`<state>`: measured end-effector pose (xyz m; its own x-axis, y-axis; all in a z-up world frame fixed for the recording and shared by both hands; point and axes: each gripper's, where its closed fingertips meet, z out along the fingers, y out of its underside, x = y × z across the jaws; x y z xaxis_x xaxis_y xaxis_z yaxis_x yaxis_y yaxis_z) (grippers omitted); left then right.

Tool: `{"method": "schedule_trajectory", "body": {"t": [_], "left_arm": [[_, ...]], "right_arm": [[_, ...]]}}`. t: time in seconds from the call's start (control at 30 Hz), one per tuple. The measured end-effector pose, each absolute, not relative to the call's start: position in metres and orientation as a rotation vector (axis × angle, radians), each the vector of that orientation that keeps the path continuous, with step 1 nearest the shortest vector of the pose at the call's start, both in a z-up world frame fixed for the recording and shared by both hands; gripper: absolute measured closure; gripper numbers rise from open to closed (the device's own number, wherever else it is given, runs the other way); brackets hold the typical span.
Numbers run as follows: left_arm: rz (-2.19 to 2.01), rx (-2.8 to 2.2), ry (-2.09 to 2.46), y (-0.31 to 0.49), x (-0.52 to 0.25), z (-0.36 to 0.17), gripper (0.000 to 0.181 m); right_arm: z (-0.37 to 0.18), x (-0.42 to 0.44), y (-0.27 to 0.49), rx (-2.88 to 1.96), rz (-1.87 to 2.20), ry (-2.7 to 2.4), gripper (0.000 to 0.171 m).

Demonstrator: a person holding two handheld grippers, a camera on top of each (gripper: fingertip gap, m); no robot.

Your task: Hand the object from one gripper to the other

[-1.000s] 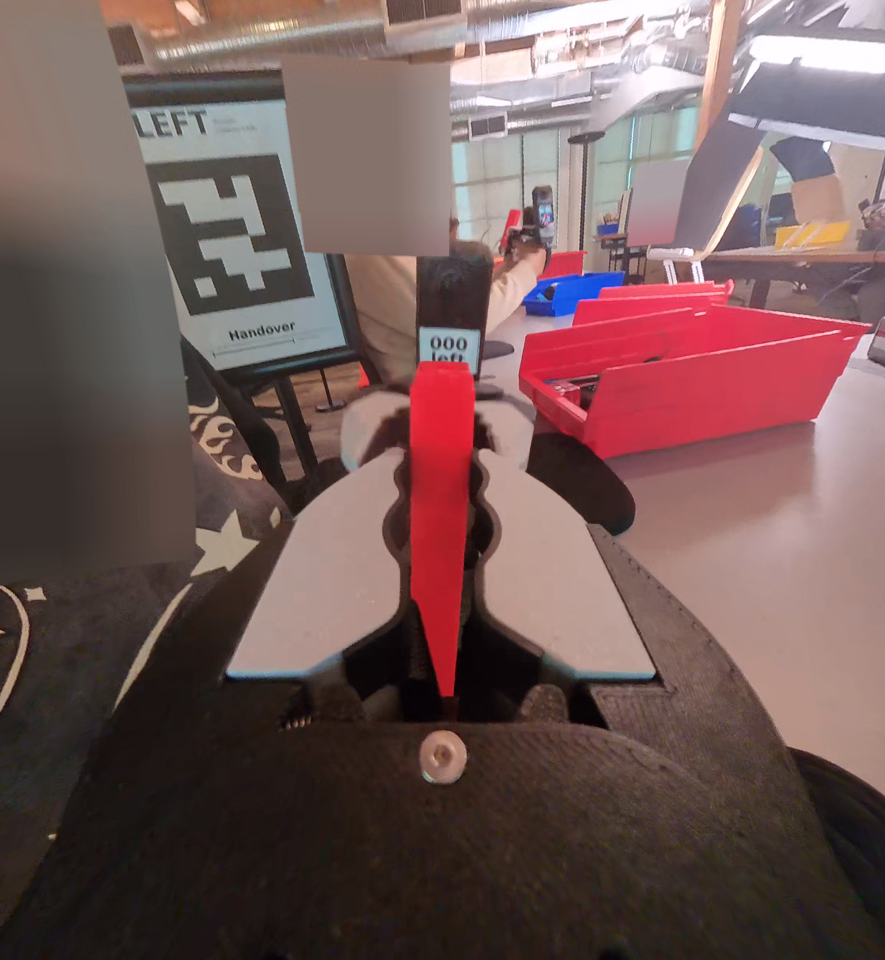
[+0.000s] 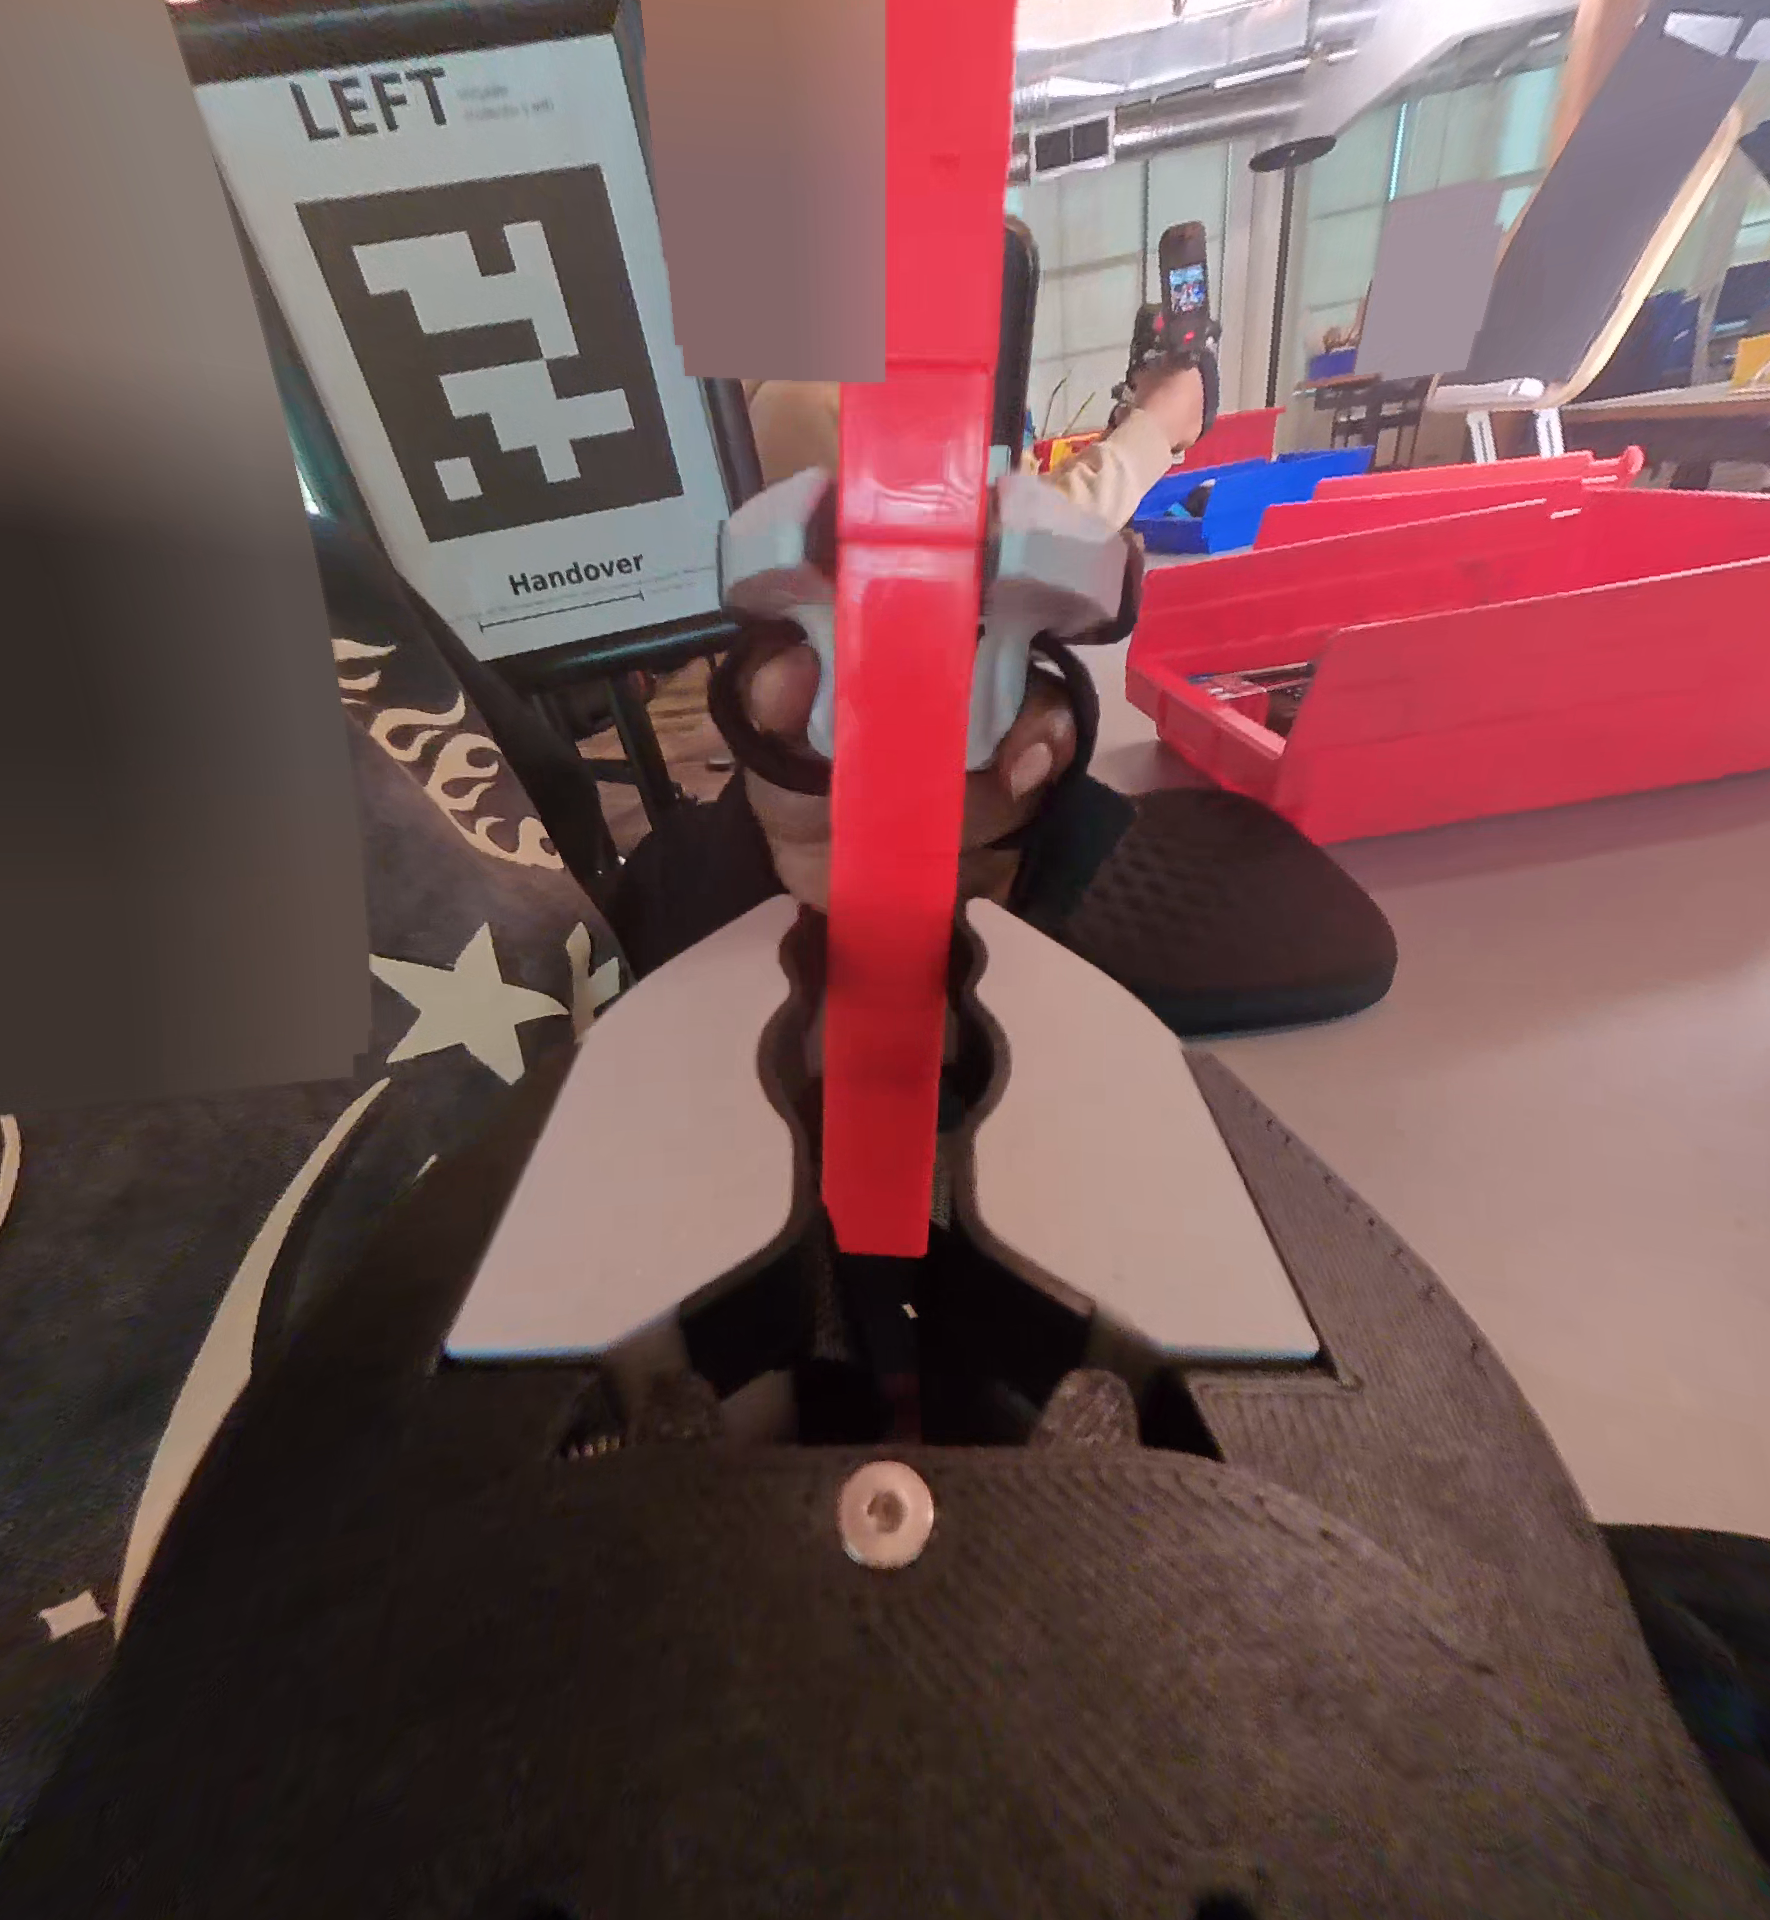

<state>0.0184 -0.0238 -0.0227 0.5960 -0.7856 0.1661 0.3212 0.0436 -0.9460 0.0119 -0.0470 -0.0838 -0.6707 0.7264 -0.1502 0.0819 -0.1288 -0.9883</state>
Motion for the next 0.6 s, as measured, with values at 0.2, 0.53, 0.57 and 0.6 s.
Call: {"method": "schedule_trajectory", "body": {"t": [0.2, 0.53, 0.57, 0.6], "left_arm": [[-0.888, -1.112, 0.369, -0.032, -0.002, -0.002, 0.158], [-0.912, -1.008, 0.317, -0.032, -0.003, -0.002, 0.159], [-0.911, -0.941, 0.269, -0.034, -0.01, 0.005, 0.159], [-0.912, -0.887, 0.231, -0.036, -0.015, 0.009, 0.159]], "right_arm": [[-0.1, 0.011, -0.047, -0.936, 1.829, -1.773, 0.149], [-0.054, 0.022, -0.024, -0.819, 1.909, -1.478, 0.135], [-0.04, 0.023, -0.015, -0.803, 1.986, -1.304, 0.117], [-0.03, 0.025, -0.007, -0.786, 2.067, -1.141, 0.109]]}}
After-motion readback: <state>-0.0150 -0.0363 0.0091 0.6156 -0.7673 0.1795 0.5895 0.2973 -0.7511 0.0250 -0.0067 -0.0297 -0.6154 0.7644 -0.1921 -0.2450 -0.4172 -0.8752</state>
